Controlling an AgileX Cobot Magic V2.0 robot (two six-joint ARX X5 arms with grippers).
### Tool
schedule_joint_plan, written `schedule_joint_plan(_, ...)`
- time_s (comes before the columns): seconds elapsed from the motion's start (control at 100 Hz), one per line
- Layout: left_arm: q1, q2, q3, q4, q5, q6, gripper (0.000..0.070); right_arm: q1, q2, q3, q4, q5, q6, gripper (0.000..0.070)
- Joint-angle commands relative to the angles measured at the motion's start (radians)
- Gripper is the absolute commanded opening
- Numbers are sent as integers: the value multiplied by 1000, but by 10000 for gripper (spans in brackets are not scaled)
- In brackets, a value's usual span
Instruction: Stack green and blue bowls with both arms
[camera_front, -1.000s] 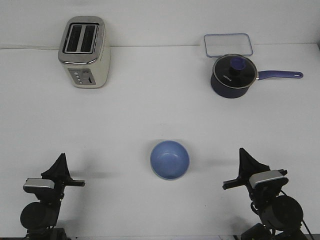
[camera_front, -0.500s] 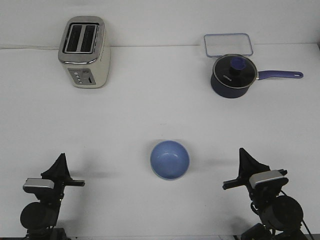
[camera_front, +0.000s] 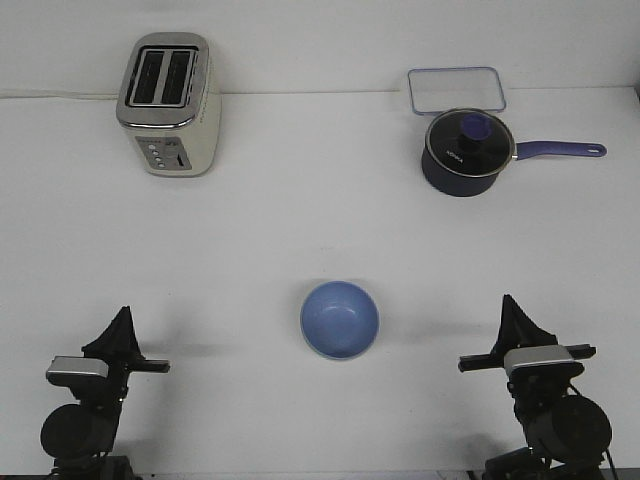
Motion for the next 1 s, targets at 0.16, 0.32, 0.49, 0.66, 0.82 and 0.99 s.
schedule_joint_plan(0.16, 0, -1, -19, 12, 5, -7, 15, -180, -157, -206, 77, -158, -158, 2)
schedule_joint_plan(0.32, 0, -1, -19, 12, 5, -7, 15, -198, -151, -323, 145, -170, -202, 2)
schedule_joint_plan(0.49, 0, -1, -19, 11, 5, -7, 15, -198, -152, -381, 177, -169, -207, 2)
schedule_joint_plan(0.66, 0, -1, -19, 12, 5, -7, 14, -197, -151, -381, 193, -170, -206, 2)
schedule_joint_plan(0.82, 0, -1, -19, 12, 5, -7, 14, -198, -152, -381, 197, -170, -206, 2)
schedule_joint_plan(0.99, 0, -1, -19, 12, 5, -7, 14, -198, -151, -381, 197, -169, -206, 2)
